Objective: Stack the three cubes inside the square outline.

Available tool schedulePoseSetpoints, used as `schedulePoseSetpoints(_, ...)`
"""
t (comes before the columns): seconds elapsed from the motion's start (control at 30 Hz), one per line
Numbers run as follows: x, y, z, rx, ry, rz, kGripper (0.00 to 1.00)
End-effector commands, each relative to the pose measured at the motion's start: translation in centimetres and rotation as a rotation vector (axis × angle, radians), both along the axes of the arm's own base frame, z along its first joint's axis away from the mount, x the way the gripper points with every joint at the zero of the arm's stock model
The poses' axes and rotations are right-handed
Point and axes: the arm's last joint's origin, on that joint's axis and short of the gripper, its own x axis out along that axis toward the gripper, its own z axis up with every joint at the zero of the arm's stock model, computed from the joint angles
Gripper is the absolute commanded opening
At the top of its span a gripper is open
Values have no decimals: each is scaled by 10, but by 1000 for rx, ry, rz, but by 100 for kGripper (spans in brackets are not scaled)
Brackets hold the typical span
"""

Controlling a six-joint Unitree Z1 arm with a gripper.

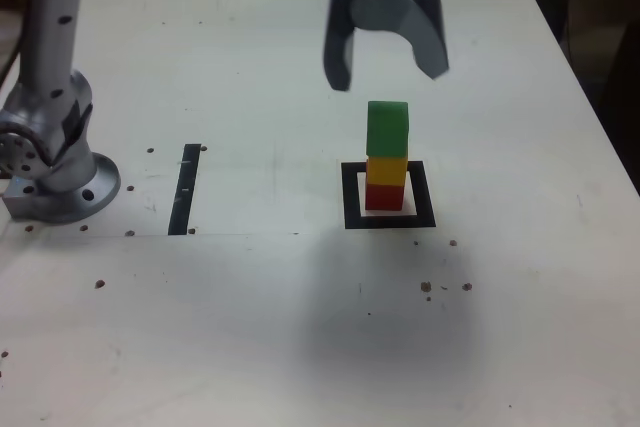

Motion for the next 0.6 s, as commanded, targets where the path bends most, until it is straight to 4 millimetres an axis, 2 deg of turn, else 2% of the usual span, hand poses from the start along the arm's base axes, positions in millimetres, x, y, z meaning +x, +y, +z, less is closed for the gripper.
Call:
schedulePoseSetpoints(0.0,-30,8,23,-15,-40,0,99)
schedulePoseSetpoints(0.1,-62,19,24,-31,-12,-8,99)
schedulePoseSetpoints(0.23,-99,28,9,-24,66,-20,99)
schedulePoseSetpoints(0.37,-130,32,-21,-26,137,-26,99)
schedulePoseSetpoints(0.57,-162,32,-76,-59,179,-19,99)
